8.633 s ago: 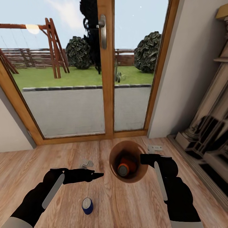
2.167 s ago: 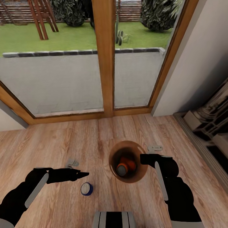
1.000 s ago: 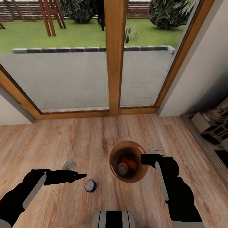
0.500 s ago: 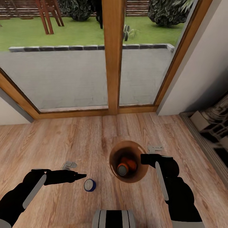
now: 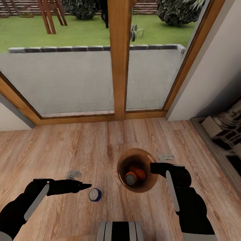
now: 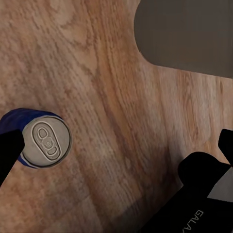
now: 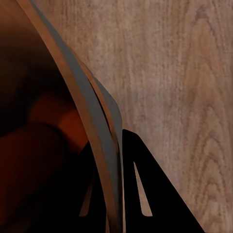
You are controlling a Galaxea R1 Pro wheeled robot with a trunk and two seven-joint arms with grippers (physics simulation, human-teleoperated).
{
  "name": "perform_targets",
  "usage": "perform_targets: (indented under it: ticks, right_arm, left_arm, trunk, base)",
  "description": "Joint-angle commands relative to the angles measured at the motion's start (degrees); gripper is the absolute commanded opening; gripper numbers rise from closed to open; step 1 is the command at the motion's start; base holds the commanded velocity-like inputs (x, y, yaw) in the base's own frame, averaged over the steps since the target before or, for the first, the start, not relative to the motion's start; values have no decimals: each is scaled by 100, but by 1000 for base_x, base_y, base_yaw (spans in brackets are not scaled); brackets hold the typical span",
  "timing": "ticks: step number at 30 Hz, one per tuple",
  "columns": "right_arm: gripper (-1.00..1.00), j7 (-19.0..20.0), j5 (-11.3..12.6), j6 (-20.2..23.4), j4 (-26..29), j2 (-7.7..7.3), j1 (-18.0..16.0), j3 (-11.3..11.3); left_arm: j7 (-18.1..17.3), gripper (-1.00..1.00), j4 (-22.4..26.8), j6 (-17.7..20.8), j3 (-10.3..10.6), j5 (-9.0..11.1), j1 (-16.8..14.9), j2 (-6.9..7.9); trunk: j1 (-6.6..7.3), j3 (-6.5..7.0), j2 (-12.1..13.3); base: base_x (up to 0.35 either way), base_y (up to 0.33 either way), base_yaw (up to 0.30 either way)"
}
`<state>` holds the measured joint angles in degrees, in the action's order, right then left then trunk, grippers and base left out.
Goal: Put the three can of soda from the living room inside the tash can in the kitchen.
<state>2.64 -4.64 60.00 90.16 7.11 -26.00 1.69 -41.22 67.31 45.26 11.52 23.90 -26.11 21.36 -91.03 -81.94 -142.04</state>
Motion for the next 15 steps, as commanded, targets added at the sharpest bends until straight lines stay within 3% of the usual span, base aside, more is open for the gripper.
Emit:
perform_targets:
  ticks: [1,15]
  right_arm:
    - [-100,17,112,0,1,1,-2,-1]
    - [-100,17,112,0,1,8,-2,-11]
  left_arm:
    - [0,100,0,0,0,0,0,0]
    - [0,100,2,0,0,-6,0,-14]
  trunk:
    - [1,-6,0]
    - [1,-94,0]
  base:
    - [0,0,0]
    - [0,0,0]
